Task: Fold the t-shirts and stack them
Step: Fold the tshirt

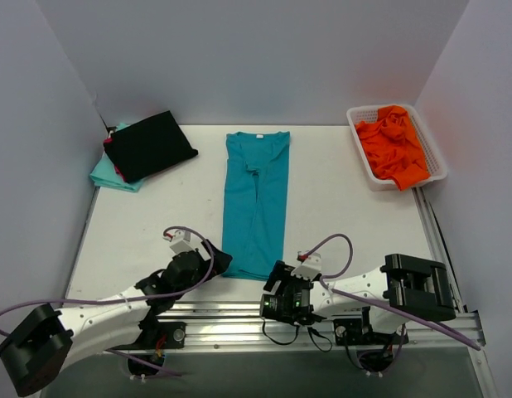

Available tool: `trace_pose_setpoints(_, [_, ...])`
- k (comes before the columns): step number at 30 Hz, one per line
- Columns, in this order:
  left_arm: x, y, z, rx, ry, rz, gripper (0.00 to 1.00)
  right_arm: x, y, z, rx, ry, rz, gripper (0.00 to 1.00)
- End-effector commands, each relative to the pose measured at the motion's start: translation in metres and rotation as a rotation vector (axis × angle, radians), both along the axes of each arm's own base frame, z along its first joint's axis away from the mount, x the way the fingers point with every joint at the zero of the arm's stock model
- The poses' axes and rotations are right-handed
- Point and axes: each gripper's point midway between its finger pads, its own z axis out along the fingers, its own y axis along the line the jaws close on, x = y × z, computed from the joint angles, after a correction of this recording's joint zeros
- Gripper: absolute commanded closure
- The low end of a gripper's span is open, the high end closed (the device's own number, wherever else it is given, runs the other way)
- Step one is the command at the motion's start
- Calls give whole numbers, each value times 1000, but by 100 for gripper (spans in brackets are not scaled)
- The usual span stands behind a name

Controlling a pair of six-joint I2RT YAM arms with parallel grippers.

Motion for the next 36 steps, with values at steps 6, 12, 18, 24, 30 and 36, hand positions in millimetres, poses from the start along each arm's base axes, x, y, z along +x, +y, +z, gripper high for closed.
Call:
trace_pose_setpoints(6, [9,-20,-9,14,3,-35,0,18,9,3,-5,-55,-32,42])
trace_pose_setpoints(12, [12,-31,-15,9,12,-61,0,20,15,-4,-26,-44,-23,54])
trace_pose_setpoints(18, [9,-36,-24,14,30,-82,0,21,17,-13,-37,-24,-17,69])
trace_pose_setpoints(24, [7,-40,-24,10,29,-93,30,21,11,-14,-43,-20,-31,95])
trace_pose_setpoints(30, [0,-44,-24,10,32,-115,66,21,2,-14,-53,-21,-54,100])
trace_pose_setpoints(36, [-8,-49,-27,29,35,-143,98,18,-3,-19,-64,-10,-68,100])
